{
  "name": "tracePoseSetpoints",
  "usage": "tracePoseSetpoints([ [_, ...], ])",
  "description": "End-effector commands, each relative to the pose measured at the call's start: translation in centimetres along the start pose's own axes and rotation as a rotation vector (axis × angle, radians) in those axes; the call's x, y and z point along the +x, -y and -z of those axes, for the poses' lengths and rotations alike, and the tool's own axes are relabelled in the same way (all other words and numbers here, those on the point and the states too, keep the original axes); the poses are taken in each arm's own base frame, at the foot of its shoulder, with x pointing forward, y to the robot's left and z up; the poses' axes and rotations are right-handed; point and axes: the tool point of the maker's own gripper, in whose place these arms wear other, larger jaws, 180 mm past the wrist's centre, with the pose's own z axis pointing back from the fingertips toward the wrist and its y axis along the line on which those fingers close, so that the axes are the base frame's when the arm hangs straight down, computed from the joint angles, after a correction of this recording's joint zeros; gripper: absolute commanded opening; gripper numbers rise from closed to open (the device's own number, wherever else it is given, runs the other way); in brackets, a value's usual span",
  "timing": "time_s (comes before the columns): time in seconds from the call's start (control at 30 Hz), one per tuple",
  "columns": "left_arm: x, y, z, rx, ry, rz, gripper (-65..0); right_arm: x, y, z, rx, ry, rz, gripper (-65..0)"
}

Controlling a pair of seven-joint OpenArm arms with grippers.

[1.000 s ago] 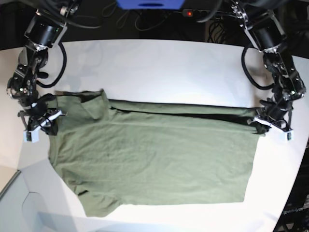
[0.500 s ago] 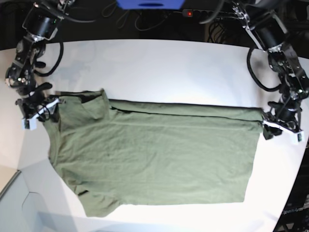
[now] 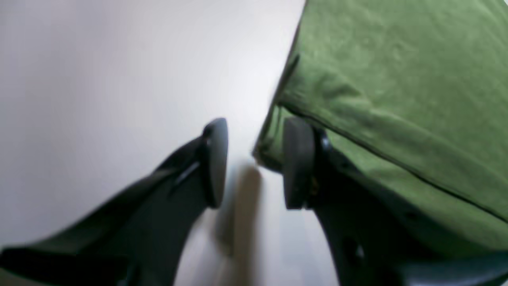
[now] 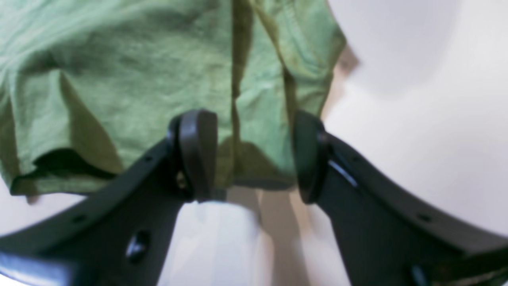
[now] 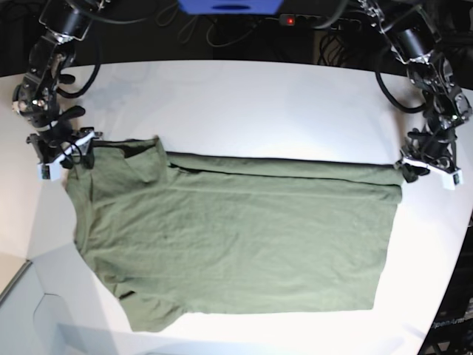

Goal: Layout the t-shirt on the table in an organized manner, then fold the t-shirt properly
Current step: 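Release the folded edge and adjust both grippers on the fold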

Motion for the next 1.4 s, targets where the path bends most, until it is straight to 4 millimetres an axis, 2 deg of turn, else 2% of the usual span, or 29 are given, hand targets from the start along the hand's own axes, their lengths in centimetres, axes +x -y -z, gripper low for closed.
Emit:
tracePoseSetpoints([
  [0.0,2.3,0.1,-0.1,-0.008,0.062,0.013,-42.4,1.8,0.5,-0.4,-0.005,0.056,-0.016,-33.7],
  [0.1,2.4,0.0,-0.1,-0.007,0.06,0.019,-40.6,1.5,0.5,-0.4,-0.005,0.05,-0.015,-33.7],
  [0.27,2.1,1.9,0.5,-0.05,0.036,0.077,-32.1,1.6,0.5,-0.4,-0.005,0.052,-0.016,-33.7],
  [0.33,2.0,2.1,0.6,-0.056,0.032,0.083,-31.3,1.6,0.5,-0.4,-0.005,0.052,-0.016,-33.7],
  [0.57,1.8,2.0,0.7,-0.054,0.027,0.076,-31.3,1.6,0.6,-0.4,-0.006,0.051,-0.017,-33.7],
  [0.77,0.3,1.8,2.3,-0.058,-0.024,0.018,-31.3,1.7,0.5,-0.3,-0.005,0.053,-0.014,-33.7],
  [1.0,-0.1,1.7,2.4,-0.057,-0.036,0.013,-31.5,1.6,0.6,-0.3,-0.006,0.051,-0.016,-33.7],
  [1.23,-0.4,1.6,2.4,-0.055,-0.043,0.012,-40.6,1.7,0.7,-0.3,-0.007,0.053,-0.017,-33.7],
  [1.37,-0.4,1.6,2.4,-0.055,-0.043,0.012,-41.1,1.7,0.7,-0.3,-0.007,0.053,-0.017,-33.7],
])
